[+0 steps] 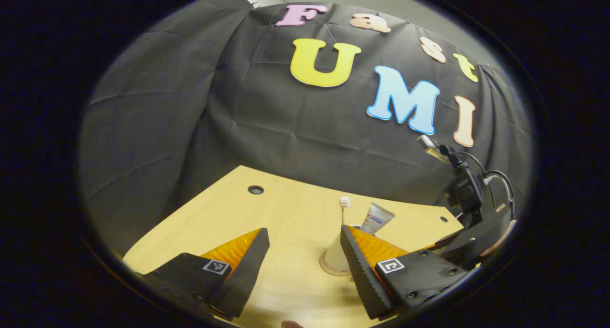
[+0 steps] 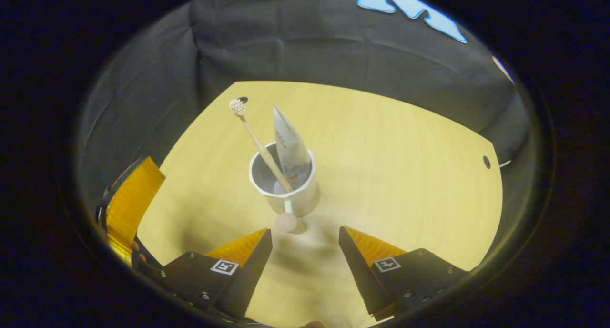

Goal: Put the toothbrush and toothpaste on the desktop into the cup, then pick up the cup and place it on the coaster on the desktop.

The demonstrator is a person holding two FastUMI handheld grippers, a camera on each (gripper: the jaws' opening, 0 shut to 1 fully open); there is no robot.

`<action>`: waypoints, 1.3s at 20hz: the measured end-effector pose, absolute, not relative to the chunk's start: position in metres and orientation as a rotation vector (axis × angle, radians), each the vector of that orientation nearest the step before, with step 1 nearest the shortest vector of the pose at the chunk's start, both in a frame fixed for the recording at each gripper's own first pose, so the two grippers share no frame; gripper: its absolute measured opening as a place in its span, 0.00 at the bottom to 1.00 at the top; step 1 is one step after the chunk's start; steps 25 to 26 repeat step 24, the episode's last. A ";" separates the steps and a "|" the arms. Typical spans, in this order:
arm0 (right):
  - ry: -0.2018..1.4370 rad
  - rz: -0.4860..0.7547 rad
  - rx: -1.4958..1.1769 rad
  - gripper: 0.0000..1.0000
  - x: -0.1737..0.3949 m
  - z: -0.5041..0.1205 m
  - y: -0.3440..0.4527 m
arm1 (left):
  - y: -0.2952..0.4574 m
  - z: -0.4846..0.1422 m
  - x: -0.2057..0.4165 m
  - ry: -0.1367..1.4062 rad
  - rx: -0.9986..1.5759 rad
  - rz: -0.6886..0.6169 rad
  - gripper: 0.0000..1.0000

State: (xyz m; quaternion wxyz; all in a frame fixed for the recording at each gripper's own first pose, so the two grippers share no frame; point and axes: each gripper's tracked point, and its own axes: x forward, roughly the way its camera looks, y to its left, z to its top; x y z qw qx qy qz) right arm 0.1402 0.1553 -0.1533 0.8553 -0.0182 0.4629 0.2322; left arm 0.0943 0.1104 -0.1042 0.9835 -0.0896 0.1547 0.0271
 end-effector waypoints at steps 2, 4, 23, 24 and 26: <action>0.898 0.443 -0.022 0.87 0.136 -0.133 0.130 | 0.097 -0.094 0.099 0.292 -0.162 0.029 0.96; 0.823 0.388 -0.002 0.87 0.133 -0.112 0.104 | 0.082 -0.081 0.103 0.270 -0.148 0.003 0.99; 0.045 0.111 0.083 0.87 0.116 0.022 -0.005 | -0.023 0.034 0.070 0.085 -0.064 -0.128 0.96; 0.039 0.116 0.089 0.86 0.113 0.025 -0.007 | -0.025 0.034 0.069 0.085 -0.069 -0.120 0.96; 0.039 0.116 0.089 0.86 0.113 0.025 -0.007 | -0.025 0.034 0.069 0.085 -0.069 -0.120 0.96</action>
